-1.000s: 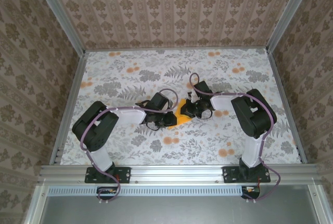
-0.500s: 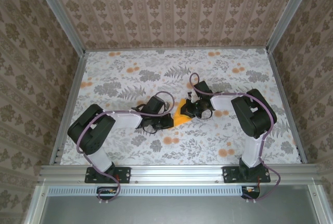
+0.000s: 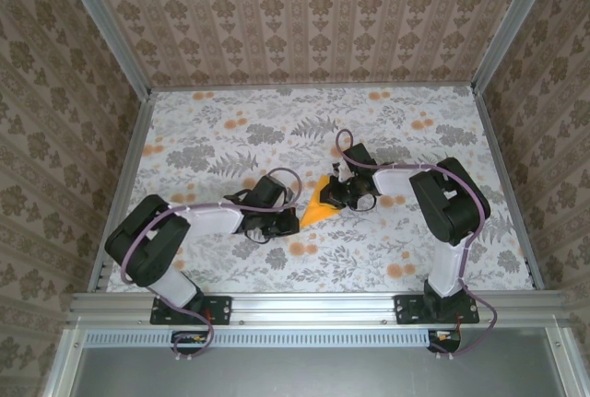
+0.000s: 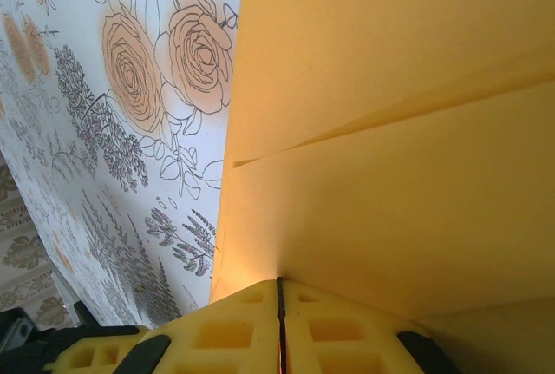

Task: Fold a paper plane with a square sheet of paper (pick it up from the middle)
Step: Fourth fold the wing at the center of the table.

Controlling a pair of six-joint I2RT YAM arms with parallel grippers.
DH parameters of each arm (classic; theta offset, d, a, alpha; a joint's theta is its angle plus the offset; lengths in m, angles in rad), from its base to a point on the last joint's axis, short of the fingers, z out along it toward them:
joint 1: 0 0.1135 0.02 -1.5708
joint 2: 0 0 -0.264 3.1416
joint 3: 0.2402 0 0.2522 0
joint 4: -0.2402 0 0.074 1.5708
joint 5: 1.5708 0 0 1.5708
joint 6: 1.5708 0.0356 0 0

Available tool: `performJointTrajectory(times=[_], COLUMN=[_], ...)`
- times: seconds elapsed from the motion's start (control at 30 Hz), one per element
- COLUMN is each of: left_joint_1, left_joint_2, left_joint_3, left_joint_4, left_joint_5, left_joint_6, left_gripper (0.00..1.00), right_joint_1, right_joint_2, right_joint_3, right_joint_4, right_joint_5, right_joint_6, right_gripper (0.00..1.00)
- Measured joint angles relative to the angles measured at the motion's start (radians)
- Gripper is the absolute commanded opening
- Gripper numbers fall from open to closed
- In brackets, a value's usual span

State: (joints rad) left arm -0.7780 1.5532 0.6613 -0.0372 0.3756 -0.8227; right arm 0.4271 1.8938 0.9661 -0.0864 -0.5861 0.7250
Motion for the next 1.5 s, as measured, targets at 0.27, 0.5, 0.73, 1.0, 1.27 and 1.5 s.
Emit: performJointTrajectory(times=[0.27, 0.5, 0.73, 1.0, 1.27, 1.5], left_joint_1=[0.0, 0.0, 0.0, 0.0, 0.0, 0.0], left_joint_2=[-0.054, 0.058, 0.108, 0.129, 0.129, 0.129], left_joint_3=[-0.014, 0.047, 0.061, 0.041, 0.04, 0.04], left_joint_4=[0.092, 0.126, 0.167, 0.2, 0.197, 0.195], left_joint_5=[-0.032, -0.032, -0.033, -0.035, -0.046, -0.05], left_joint_6=[-0.009, -0.012, -0.013, -0.024, -0.031, -0.039], left_gripper=[0.04, 0.03, 0.02, 0.0, 0.0, 0.0], right_joint_1=[0.0, -0.002, -0.002, -0.004, -0.013, 0.048], right_joint_2=[0.0, 0.002, 0.002, -0.001, -0.08, -0.109], right_joint_3=[0.0, 0.0, 0.0, 0.0, -0.027, -0.057], right_joint_4=[0.0, 0.0, 0.001, 0.006, 0.028, 0.055], right_joint_5=[0.0, -0.005, -0.007, -0.016, -0.015, -0.021], right_joint_6=[0.0, 0.0, 0.0, 0.0, -0.024, -0.042], right_gripper=[0.1, 0.1, 0.1, 0.1, 0.11, 0.11])
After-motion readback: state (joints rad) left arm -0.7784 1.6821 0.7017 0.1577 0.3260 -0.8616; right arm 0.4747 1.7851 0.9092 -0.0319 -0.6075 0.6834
